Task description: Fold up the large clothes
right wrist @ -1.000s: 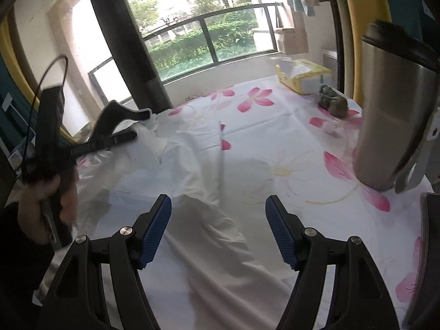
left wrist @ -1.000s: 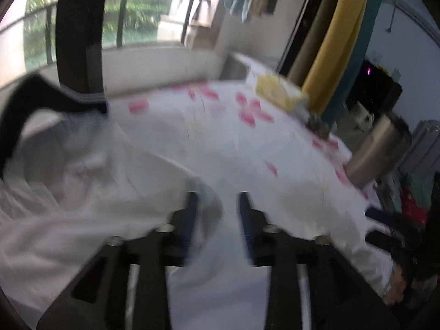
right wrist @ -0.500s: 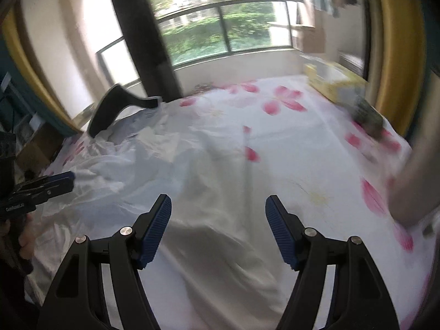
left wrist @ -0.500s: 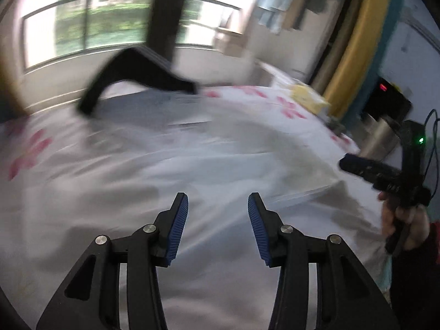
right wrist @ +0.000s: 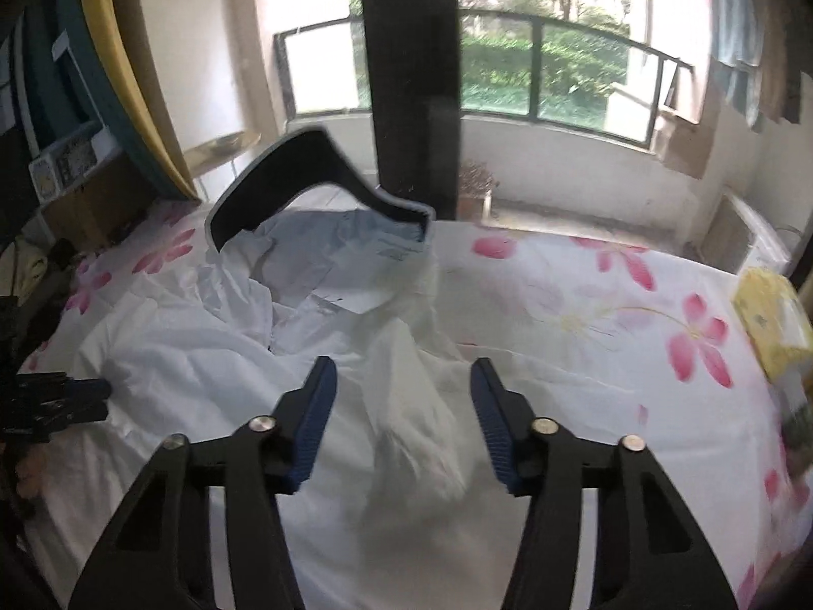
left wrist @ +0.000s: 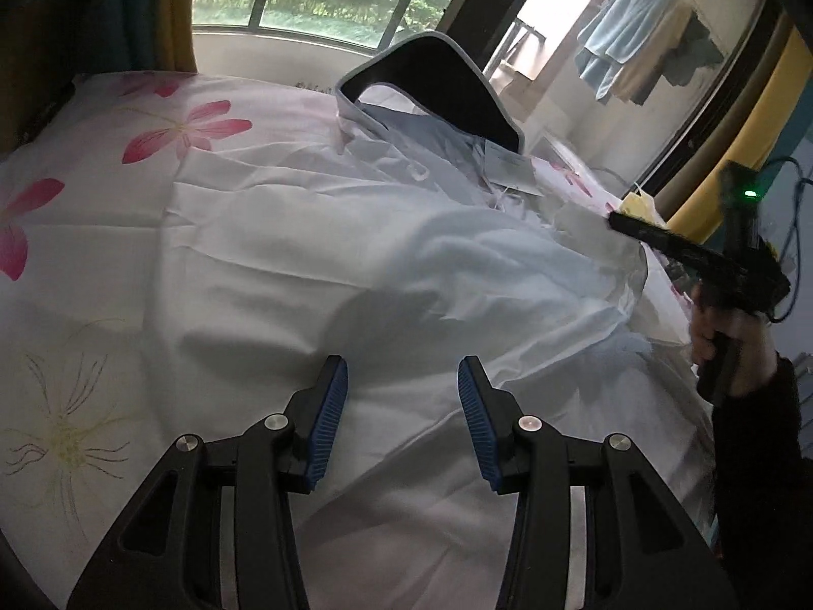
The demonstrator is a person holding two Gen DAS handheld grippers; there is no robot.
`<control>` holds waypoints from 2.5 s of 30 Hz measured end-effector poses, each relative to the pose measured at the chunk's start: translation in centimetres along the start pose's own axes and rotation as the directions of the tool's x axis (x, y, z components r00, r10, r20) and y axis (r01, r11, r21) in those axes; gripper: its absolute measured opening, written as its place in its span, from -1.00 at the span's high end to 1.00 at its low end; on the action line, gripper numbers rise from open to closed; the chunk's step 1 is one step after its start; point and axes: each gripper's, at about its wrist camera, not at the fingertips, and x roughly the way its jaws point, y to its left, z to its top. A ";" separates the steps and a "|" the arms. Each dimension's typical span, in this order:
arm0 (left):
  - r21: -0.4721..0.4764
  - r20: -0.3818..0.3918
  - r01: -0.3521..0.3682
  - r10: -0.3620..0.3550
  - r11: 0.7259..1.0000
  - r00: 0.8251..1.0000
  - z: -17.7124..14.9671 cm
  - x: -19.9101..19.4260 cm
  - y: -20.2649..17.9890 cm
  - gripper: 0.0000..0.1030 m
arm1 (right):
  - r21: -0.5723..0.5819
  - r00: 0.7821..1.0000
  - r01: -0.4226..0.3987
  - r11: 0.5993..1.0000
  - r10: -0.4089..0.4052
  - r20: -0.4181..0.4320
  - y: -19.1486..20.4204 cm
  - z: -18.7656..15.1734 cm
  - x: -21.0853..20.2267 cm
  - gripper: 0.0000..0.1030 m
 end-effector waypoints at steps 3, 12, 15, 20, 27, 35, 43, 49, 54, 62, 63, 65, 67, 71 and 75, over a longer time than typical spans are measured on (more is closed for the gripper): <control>-0.006 0.003 0.006 -0.006 1.000 1.000 0.0 -0.1 0.5 0.07 | -0.020 0.998 0.019 1.000 -0.020 -0.051 0.2 -0.5 1.5 0.86; 0.015 0.015 -0.024 0.023 1.000 1.000 -0.5 -0.5 0.5 0.07 | 0.094 0.993 0.110 0.989 -0.113 0.020 -3.4 -3.5 -4.0 0.93; 0.022 0.011 -0.038 0.038 0.999 0.999 -0.5 -0.5 0.4 0.07 | 0.143 0.990 0.143 0.979 -0.144 -0.003 -4.2 -6.1 -5.6 0.93; 0.047 0.000 -0.067 0.067 0.997 0.998 -0.5 -0.5 0.1 0.07 | 0.273 0.988 0.152 0.950 -0.145 -0.045 -5.4 -10.1 -7.1 0.92; 0.096 -0.033 -0.134 0.137 0.986 0.990 -0.4 -0.8 -0.1 0.07 | 0.308 0.987 0.160 0.938 -0.149 -0.057 -6.1 -12.1 -8.4 0.91; 0.045 0.010 -0.197 0.197 0.979 0.980 0.4 -3.7 1.8 0.07 | 0.266 0.980 0.194 0.944 -0.200 -0.002 -7.7 -10.1 -10.8 0.90; 0.080 0.059 -0.138 0.133 0.987 0.989 4.1 -2.8 0.5 0.07 | 0.131 0.996 0.084 0.988 -0.081 -0.023 -4.8 -7.8 -6.9 0.56; 0.094 -0.030 -0.160 0.163 0.983 0.986 5.2 1.7 0.8 0.07 | 0.131 0.992 0.100 0.986 -0.088 -0.095 -4.7 -8.5 -4.2 0.55; 0.127 -0.020 -0.278 0.283 0.952 0.959 4.8 2.3 1.5 0.07 | 0.138 0.988 0.129 0.982 -0.115 -0.102 -5.6 -9.1 -4.4 0.55; 0.107 -0.035 -0.300 0.305 0.948 0.952 5.1 1.0 2.6 0.07 | 0.081 0.974 0.188 0.979 -0.176 -0.143 -5.6 -9.0 -4.8 0.42; 0.108 -0.029 -0.301 0.305 0.948 0.952 5.4 0.8 2.6 0.07 | 0.074 0.971 0.200 0.977 -0.188 -0.145 -5.6 -8.8 -4.9 0.39; 0.112 -0.009 -0.294 0.297 0.949 0.955 6.2 0.2 2.6 0.07 | 0.065 0.969 0.215 0.975 -0.204 -0.141 -5.8 -8.4 -5.3 0.38; 0.120 0.011 -0.284 0.284 0.951 0.959 7.3 0.0 2.4 0.07 | 0.056 0.970 0.218 0.974 -0.209 -0.127 -5.9 -7.7 -5.6 0.38; 0.149 0.040 -0.244 0.241 0.958 0.970 10.0 0.2 1.5 0.07 | 0.020 0.972 0.217 0.976 -0.215 -0.092 -5.9 -5.3 -5.6 0.36; 0.180 0.078 -0.221 0.210 0.959 0.975 12.3 1.4 0.4 0.07 | -0.087 0.968 0.230 0.969 -0.237 -0.080 -4.3 -2.8 -4.0 0.26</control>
